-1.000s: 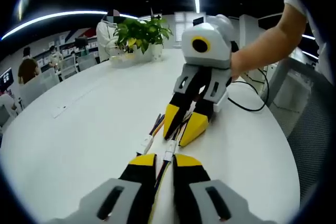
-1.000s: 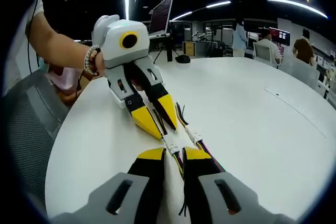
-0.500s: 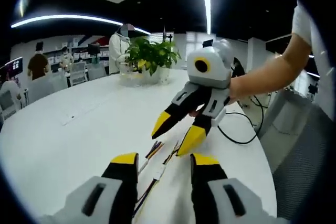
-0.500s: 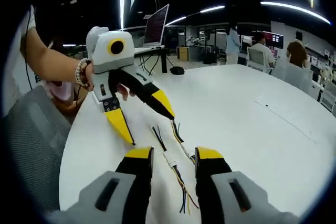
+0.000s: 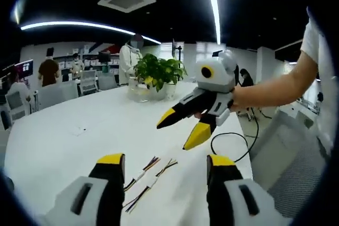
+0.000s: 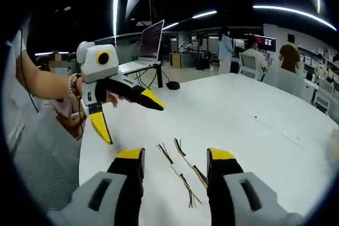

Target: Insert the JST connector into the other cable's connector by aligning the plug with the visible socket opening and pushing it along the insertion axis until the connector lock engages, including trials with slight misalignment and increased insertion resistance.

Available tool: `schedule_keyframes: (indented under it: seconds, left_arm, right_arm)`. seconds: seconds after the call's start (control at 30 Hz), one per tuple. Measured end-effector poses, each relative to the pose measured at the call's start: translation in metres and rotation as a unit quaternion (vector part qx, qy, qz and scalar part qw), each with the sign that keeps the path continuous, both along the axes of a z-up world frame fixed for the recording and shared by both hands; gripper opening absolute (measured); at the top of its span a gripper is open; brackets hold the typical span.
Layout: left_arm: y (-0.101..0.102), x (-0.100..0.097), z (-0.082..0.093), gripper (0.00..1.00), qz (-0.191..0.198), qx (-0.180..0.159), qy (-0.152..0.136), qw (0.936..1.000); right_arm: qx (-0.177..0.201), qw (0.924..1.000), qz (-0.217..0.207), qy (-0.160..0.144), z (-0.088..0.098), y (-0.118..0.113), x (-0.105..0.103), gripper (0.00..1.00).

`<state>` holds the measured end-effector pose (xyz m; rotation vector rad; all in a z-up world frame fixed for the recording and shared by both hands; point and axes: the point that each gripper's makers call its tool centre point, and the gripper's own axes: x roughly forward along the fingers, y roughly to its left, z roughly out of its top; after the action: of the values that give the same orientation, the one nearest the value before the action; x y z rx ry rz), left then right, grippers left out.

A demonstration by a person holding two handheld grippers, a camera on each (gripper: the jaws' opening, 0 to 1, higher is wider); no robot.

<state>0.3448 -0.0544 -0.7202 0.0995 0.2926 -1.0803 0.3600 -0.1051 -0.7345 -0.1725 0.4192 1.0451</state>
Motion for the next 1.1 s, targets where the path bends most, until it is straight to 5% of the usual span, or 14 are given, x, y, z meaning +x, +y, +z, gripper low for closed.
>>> schedule_keyframes:
  seconds: [0.57,0.83,1.1]
  left_arm:
    - [0.052,-0.056,0.061,0.78,0.078,-0.039,-0.054,0.9948]
    - [0.092,-0.078,0.079,0.80,0.153,-0.043,-0.076,0.9843]
    - [0.141,-0.107,0.095,0.80,0.230,-0.065,-0.103,0.9655]
  right_arm:
    - [0.063,0.9937,-0.083,-0.042,0.060,-0.051,-0.050,0.50]
    - [0.080,0.9866,-0.126,-0.066,0.082,-0.084,-0.073,0.52]
    - [0.102,0.9748,-0.183,-0.077,0.088,-0.113,-0.094,0.51]
